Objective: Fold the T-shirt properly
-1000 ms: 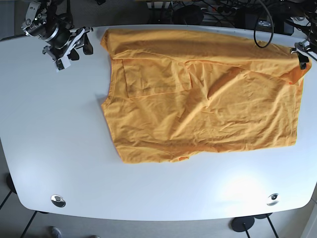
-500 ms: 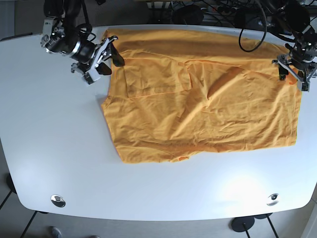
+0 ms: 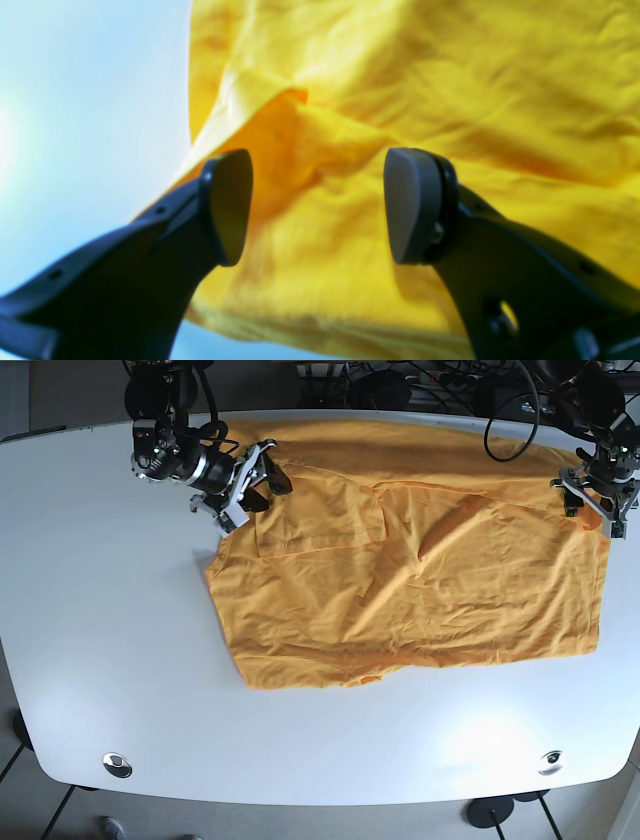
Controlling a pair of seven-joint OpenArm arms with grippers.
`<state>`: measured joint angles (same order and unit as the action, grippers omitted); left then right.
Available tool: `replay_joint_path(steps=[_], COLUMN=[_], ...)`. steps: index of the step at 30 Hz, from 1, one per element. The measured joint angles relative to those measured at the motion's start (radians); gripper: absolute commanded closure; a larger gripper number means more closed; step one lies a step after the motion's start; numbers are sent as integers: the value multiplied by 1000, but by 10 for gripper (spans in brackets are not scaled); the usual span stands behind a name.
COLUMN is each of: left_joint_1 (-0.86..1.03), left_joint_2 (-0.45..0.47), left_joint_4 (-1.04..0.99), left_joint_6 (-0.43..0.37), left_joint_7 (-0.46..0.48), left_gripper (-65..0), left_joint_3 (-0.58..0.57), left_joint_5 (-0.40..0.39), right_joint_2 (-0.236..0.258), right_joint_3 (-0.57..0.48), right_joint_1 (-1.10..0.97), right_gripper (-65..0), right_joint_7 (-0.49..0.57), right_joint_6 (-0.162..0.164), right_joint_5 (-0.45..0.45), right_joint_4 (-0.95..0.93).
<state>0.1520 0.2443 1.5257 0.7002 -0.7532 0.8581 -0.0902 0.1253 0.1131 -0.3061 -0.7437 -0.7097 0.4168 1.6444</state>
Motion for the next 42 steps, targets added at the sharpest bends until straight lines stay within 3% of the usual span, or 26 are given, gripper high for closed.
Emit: replay_joint_path(steps=[2, 8, 16, 19, 23, 27, 29, 33, 40, 42], left_joint_1=[1, 6, 8, 5, -20, -47, -58, -103, -157, -169], left_joint_2=[0, -2, -3, -3, -2, -3, -2, -13, -35, -35], left_joint_4=[0, 41, 116, 121, 121, 122, 122, 124, 123, 123], left_joint_6=[0, 0, 0, 0, 0, 2, 0, 0, 0, 0], left_joint_7=[0, -1, -1, -1, -5, 5, -11, 10, -3, -8], left_gripper=[-383, -383, -383, -383, -383, -383, -383, -383, -385, -385], left_joint_3=[0, -4, -6, -8, -34, -103, -141, -159, -156, -156], left_joint_5=[0, -1, -7, -7, 8, -9, 14, -8, 8, 7], right_joint_2=[26, 83, 107, 108, 101, 60, 40, 31, 58, 80], right_joint_3=[34, 164, 260, 261, 256, 255, 257, 259, 259, 258], right_joint_1=[-20, -64, -85, -107, -110, 48, 207, 441, 818, 867], right_gripper=[-311, -311, -311, -311, -311, -311, -311, -312, -320, -320], right_joint_7=[18, 34, 11, -38, -68, -114, -143, -126, 143, 219], right_joint_6=[-14, -16, -12, 11, 13, 12, 14, 12, 14, 13], right_joint_5=[10, 17, 5, 10, 51, -5, -110, -212, -393, -391], right_joint_4=[-4, -3, 14, 73, 166, 158, 72, -172, -743, -871])
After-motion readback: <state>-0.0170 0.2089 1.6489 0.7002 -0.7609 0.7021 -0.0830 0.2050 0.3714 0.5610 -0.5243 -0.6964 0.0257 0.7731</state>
